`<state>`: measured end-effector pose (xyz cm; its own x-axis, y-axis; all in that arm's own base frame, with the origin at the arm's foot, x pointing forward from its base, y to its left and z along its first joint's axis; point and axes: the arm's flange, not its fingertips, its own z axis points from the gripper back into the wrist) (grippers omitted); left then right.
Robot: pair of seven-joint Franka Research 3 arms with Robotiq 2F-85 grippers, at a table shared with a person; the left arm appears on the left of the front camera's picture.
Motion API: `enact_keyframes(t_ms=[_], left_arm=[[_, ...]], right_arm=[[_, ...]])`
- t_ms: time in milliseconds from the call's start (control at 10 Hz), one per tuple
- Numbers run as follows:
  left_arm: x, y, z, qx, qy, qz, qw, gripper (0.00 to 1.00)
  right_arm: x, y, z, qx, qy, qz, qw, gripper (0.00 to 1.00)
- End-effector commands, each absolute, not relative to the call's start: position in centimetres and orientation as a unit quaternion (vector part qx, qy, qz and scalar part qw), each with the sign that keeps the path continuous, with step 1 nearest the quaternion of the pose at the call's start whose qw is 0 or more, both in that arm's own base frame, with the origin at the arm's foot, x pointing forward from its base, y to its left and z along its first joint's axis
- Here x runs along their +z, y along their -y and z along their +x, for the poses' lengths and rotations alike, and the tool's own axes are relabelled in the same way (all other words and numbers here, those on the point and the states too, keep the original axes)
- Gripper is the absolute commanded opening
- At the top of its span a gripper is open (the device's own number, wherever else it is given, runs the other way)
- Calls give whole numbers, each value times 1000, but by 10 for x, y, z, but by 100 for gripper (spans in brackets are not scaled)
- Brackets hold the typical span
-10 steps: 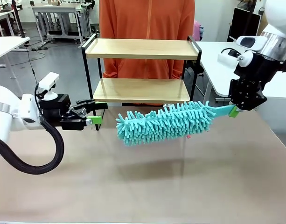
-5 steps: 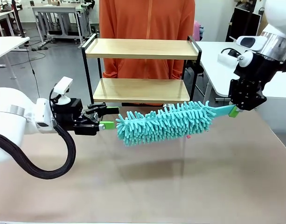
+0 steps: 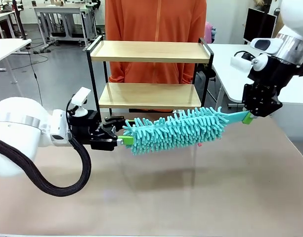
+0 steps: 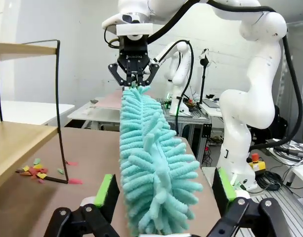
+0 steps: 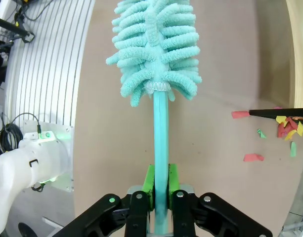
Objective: Clean the shelf.
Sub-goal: Hand the Duster back to the human.
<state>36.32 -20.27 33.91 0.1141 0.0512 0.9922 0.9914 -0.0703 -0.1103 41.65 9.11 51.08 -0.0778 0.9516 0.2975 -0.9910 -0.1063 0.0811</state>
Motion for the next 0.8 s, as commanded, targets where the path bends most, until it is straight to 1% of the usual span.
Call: enact_keyframes(t_ms=[0,200,700], left_arm=[[331,211,336,-460,474,-549,511,100],[328,221,340,-458,486,-543,510,100],[317,234,343,-452,477,-555,510,100]], right_arm=[[512,-89,414,732,79,147,661,13],[512,-89,414,732,79,147,661,13],[512,-89,414,732,79,147,661,13]])
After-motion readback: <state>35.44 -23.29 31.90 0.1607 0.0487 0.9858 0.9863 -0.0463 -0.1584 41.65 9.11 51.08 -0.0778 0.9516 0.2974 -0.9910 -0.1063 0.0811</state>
